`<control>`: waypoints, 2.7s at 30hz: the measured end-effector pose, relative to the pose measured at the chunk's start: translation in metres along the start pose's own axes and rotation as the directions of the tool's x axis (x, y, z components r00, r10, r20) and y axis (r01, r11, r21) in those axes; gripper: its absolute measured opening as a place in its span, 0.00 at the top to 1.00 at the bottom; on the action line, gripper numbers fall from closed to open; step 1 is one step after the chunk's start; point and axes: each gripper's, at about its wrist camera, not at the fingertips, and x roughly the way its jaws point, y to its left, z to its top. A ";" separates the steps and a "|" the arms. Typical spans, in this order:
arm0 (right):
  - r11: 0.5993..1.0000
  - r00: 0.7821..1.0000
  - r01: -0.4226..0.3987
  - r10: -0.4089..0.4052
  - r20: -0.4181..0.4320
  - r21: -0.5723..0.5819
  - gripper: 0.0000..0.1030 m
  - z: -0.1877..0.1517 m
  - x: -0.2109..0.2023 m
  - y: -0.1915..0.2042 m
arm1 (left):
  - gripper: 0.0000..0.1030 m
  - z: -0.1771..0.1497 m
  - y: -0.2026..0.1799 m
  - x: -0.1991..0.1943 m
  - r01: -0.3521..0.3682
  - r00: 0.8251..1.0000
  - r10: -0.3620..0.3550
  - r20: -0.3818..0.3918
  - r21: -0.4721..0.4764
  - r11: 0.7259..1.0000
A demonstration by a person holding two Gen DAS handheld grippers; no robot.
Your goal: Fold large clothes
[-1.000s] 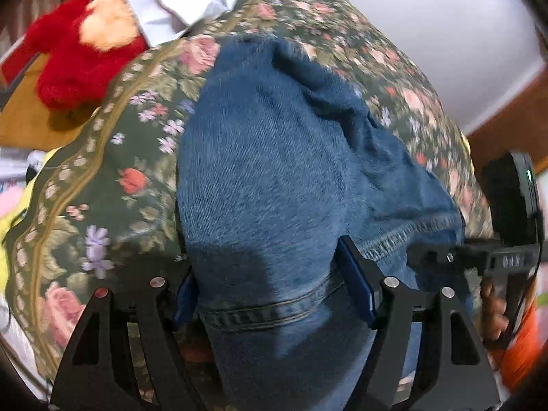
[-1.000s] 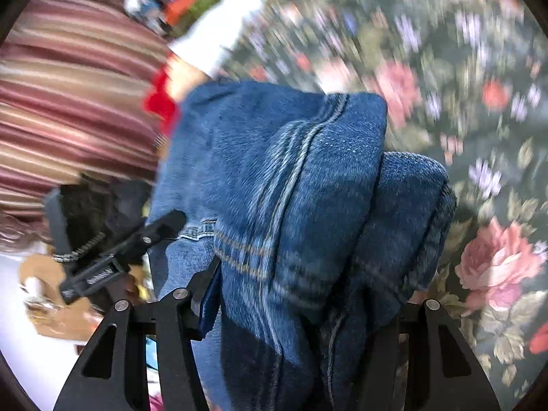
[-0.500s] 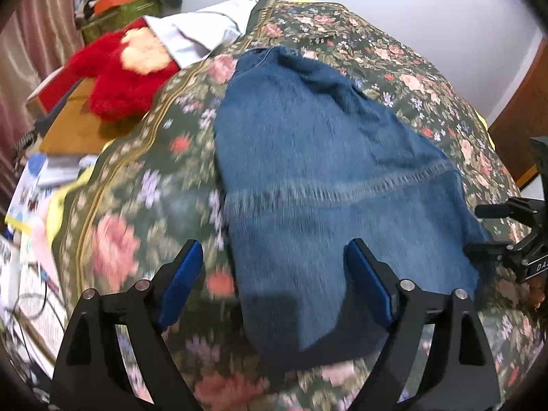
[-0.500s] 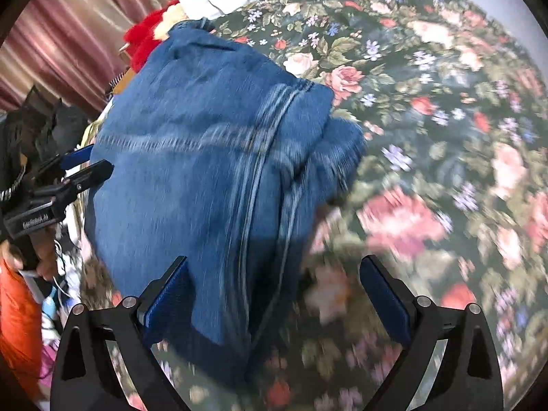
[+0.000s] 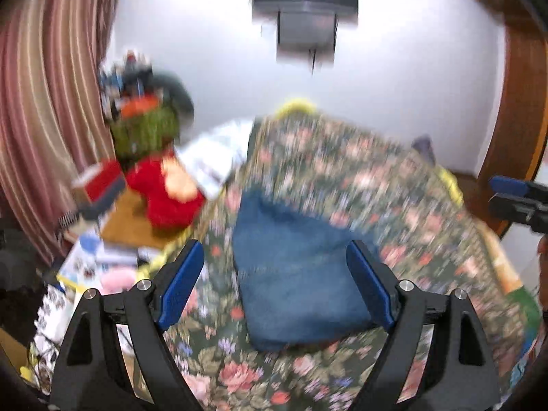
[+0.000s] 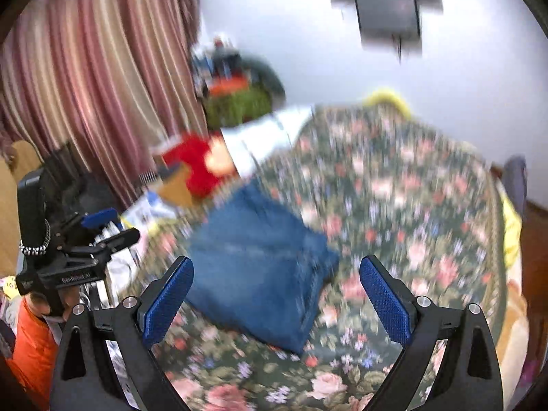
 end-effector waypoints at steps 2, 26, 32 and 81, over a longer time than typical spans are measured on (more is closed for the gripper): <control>1.000 0.997 -0.007 0.009 0.083 -0.018 0.06 0.006 -0.029 0.015 | 0.17 0.011 -0.008 -0.032 0.024 0.996 -0.023 0.091 -0.011 1.000; 0.994 0.917 0.110 -0.102 0.386 -0.001 0.00 -0.041 -0.149 0.103 | 0.06 -0.008 -0.047 -0.142 -0.019 0.943 0.025 0.331 -0.020 1.000; 0.994 0.920 0.112 -0.111 0.375 0.018 0.00 -0.040 -0.144 0.097 | 0.05 -0.009 -0.043 -0.139 -0.011 0.946 0.022 0.323 -0.038 0.999; 0.992 0.916 0.124 -0.128 0.381 0.036 0.00 -0.044 -0.144 0.101 | 0.01 -0.009 -0.050 -0.135 0.015 0.941 -0.013 0.337 -0.006 1.000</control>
